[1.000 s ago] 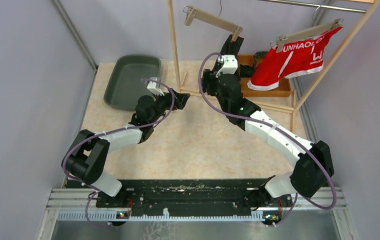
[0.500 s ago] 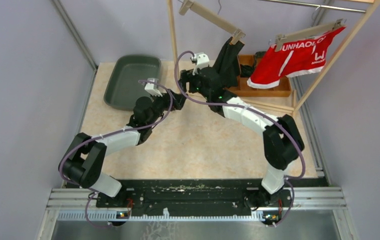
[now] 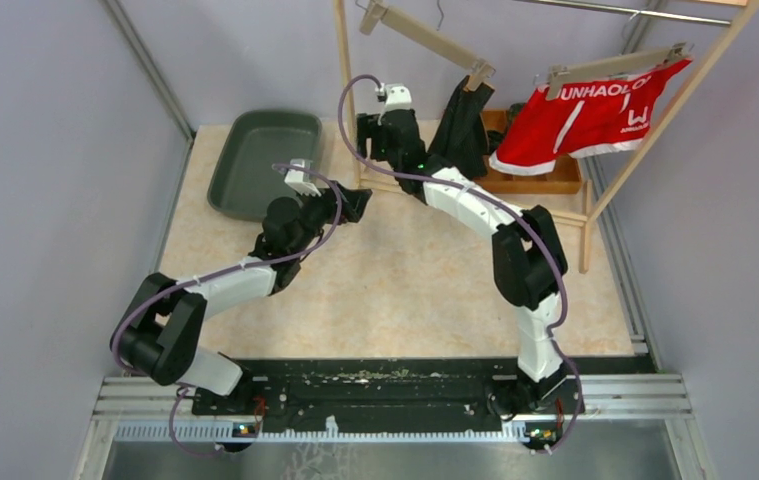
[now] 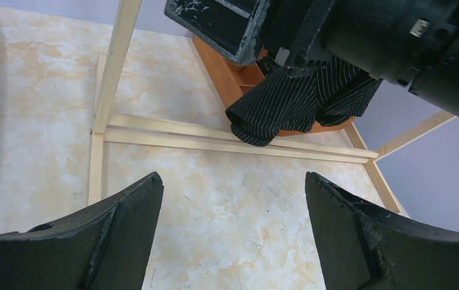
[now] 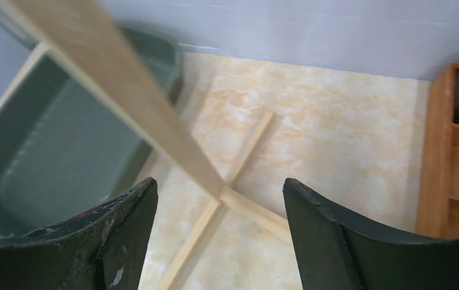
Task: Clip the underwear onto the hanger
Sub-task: Adjust the underwear on the hanger.
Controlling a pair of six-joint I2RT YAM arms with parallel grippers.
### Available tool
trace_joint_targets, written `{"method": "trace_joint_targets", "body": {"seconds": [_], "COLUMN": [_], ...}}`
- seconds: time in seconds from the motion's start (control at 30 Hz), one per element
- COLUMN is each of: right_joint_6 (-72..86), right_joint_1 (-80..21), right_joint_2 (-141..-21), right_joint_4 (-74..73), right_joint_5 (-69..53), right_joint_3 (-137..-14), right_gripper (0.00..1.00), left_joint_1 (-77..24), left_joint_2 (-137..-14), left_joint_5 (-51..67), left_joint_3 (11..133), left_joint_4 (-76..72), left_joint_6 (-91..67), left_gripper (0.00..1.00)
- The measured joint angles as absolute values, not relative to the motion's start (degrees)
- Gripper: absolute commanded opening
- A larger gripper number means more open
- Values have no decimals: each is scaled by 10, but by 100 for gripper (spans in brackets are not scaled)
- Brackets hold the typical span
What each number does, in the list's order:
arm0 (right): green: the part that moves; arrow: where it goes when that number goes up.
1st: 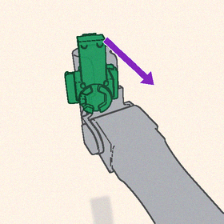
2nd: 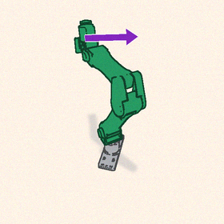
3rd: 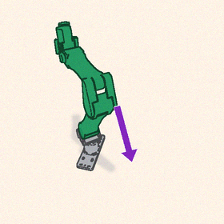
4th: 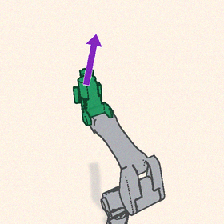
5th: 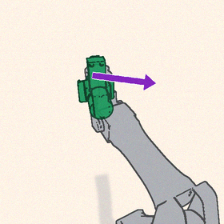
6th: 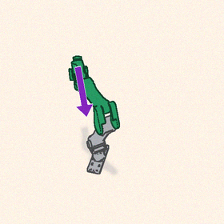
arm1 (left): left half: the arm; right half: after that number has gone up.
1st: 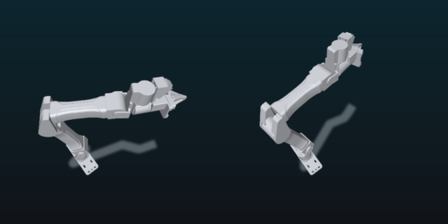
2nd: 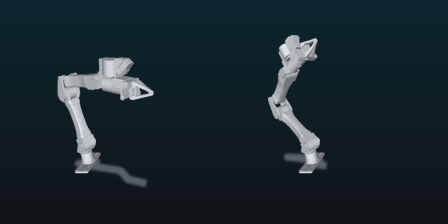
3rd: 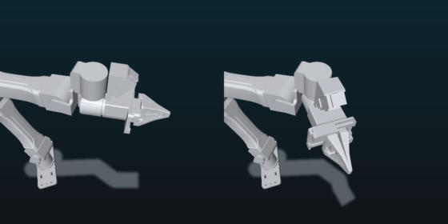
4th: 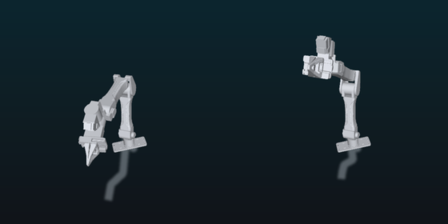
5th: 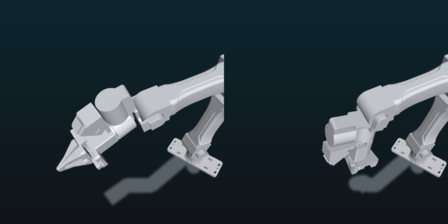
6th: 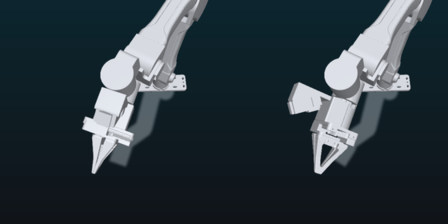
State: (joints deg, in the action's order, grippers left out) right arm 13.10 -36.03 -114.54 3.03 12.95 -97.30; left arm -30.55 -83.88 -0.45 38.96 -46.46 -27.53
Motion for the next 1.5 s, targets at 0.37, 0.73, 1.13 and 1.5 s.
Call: {"method": "trace_joint_targets", "body": {"seconds": [0.37, 0.73, 1.13, 1.5], "right_joint_6": [148, 164, 171, 156], "right_joint_1": [-333, -336, -336, -332], "right_joint_2": [-1186, -1117, -915, -780], "right_joint_4": [-48, -72, -99, -91], "right_joint_5": [260, 342, 383, 352], "right_joint_3": [-999, -888, -746, -667], "right_gripper": [76, 76, 77, 77], "left_joint_1": [-305, -305, -311, -325], "left_joint_2": [-839, -839, -860, -926], "left_joint_5": [-6, -5, 13, 75], "left_joint_3": [387, 387, 398, 465], "left_joint_4": [-462, -462, -462, -484], "left_joint_6": [-274, -274, -277, -277], "left_gripper": [91, 91, 90, 90]}}
